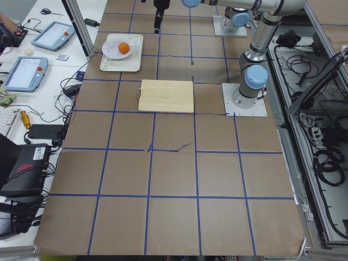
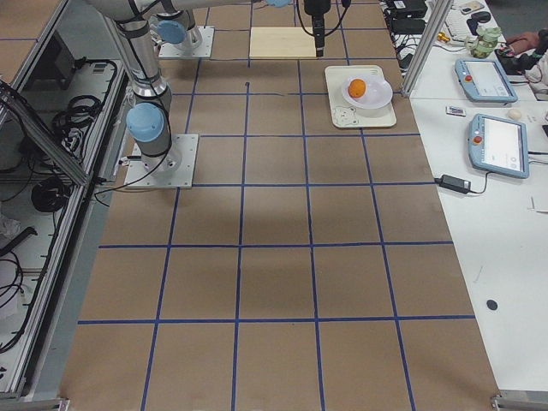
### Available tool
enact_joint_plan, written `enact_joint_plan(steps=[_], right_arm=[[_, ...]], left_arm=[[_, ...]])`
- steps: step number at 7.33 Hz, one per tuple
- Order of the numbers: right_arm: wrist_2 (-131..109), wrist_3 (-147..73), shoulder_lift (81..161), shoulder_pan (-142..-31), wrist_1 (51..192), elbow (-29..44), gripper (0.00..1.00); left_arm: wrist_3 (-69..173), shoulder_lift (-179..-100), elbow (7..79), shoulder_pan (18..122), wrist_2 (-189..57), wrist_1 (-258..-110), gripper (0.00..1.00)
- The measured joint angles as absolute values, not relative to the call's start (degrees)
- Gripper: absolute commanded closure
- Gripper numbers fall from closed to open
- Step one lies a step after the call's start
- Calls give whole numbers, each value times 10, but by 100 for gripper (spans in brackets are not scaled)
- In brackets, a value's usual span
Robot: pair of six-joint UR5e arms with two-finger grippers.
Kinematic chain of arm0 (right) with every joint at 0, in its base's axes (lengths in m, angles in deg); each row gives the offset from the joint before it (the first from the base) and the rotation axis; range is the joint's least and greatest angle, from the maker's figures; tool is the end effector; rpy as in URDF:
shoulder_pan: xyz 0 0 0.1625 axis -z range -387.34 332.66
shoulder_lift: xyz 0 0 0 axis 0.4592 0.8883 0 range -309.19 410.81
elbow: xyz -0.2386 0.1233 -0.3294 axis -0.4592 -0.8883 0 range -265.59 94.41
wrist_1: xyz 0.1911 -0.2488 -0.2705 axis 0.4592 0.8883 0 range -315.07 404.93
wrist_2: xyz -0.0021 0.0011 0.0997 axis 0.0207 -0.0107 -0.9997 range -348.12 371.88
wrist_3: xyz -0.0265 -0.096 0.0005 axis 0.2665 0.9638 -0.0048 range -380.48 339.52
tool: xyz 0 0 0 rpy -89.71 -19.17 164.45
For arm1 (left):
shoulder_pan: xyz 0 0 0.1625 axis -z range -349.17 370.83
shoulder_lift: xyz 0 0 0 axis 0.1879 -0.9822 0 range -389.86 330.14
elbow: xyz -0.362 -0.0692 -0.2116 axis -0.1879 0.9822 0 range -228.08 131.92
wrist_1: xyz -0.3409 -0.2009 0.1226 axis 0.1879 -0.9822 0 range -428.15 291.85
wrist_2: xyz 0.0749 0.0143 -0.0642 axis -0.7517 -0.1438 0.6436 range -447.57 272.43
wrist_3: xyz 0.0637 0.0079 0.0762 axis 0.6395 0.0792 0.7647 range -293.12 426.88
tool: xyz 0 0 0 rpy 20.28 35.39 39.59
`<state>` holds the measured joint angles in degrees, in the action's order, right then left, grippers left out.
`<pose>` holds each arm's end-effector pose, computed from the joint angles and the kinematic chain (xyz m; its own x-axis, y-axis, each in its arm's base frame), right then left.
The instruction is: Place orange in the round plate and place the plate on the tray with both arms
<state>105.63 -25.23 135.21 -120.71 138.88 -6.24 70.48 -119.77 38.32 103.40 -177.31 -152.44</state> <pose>0.1587 -0.5378 0.5374 -0.9981 0.0333 0.0513 0.0247 0.9866 -0.1611 -0.1562 -0.4988 0.5307 -0.9942 0.1073 -0.0058 0.1068 0.9807 -0.1635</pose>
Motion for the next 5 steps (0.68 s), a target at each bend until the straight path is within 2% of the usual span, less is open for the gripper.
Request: enact_joint_plan(steps=[5], right_arm=[[1031,-248,1370,-1205,1387,-36,0]], left_arm=[[705,-1197,383,1034,-1773,-1524,0]])
